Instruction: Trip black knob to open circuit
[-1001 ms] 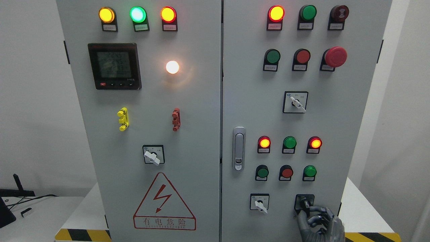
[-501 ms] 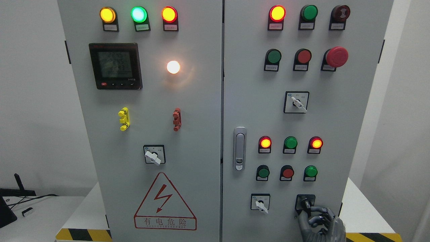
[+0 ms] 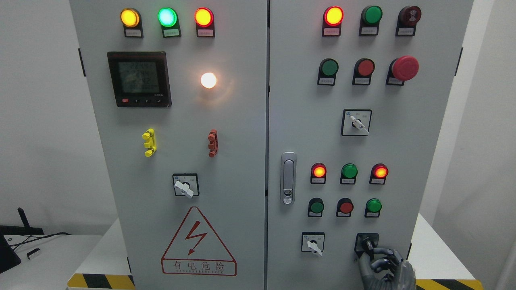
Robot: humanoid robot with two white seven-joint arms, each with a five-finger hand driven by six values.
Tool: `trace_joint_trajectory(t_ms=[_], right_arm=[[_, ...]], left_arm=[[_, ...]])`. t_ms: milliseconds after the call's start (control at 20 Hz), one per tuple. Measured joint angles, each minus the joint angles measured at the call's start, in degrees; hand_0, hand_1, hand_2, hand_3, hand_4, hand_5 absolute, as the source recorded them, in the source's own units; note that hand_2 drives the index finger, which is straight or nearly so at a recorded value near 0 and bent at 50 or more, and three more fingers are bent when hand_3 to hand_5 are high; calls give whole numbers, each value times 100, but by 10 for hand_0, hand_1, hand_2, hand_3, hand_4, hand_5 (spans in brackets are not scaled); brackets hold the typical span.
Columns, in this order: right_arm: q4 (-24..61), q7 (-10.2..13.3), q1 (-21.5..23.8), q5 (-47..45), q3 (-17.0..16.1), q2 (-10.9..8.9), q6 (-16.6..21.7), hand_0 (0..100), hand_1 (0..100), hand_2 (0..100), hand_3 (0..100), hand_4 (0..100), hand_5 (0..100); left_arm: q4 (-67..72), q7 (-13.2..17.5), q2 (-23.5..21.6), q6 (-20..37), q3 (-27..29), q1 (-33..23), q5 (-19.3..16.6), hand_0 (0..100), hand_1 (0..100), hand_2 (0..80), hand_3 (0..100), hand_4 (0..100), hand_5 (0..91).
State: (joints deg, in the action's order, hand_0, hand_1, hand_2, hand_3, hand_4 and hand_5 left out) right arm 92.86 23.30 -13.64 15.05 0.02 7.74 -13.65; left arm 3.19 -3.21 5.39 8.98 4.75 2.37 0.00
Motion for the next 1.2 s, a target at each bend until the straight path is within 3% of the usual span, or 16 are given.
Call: trace_joint_trajectory(t_ms=[1201], right_arm=[[2,15,11,-23,177,-1,51,528,788,569,858,825,942]], left_arm=[[-1,0,0,0,0,0,0,120,389,0,0,0,0]])
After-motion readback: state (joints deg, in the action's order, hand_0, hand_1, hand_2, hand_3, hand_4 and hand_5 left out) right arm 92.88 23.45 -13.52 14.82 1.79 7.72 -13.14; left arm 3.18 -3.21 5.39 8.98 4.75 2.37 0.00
